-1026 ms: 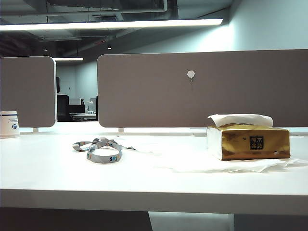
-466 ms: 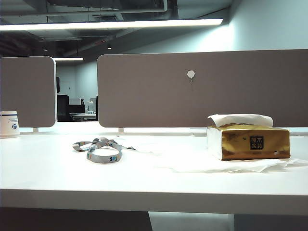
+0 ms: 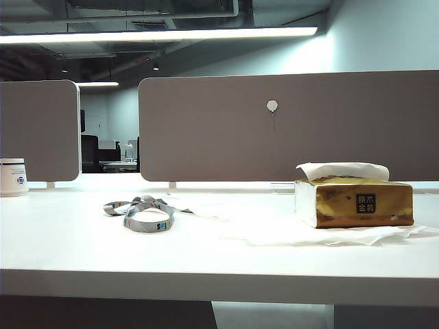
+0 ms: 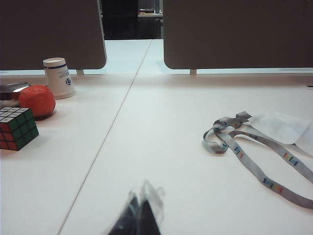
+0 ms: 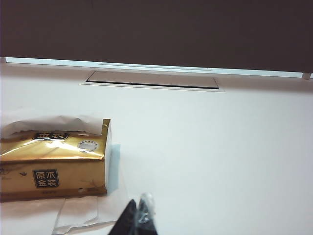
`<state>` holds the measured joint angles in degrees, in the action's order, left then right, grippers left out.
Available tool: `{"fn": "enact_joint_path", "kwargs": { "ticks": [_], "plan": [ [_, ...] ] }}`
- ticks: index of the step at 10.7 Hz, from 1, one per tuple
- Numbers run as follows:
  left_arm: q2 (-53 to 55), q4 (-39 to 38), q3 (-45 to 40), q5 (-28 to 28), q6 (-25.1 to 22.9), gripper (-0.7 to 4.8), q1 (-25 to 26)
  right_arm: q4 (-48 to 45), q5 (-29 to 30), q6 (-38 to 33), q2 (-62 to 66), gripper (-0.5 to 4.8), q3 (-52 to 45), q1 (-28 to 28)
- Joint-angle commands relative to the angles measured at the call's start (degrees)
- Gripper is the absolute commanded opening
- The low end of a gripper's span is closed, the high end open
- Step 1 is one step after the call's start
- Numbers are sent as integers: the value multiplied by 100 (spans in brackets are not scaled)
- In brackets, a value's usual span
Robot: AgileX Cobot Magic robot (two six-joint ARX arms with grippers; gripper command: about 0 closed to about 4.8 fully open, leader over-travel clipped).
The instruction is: Pull out a tissue from the tissue box and use it to cover the ID card on the tabletop.
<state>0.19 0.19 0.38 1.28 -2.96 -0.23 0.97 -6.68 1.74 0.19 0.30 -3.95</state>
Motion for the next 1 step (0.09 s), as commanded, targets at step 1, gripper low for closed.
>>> {"fn": "enact_joint_path", "kwargs": {
  "ticks": [1],
  "plan": [
    [4,66,24,-13,-2,-5,-2,-98,-26,-17,-7,-5,-24,-4]
  ]
}}
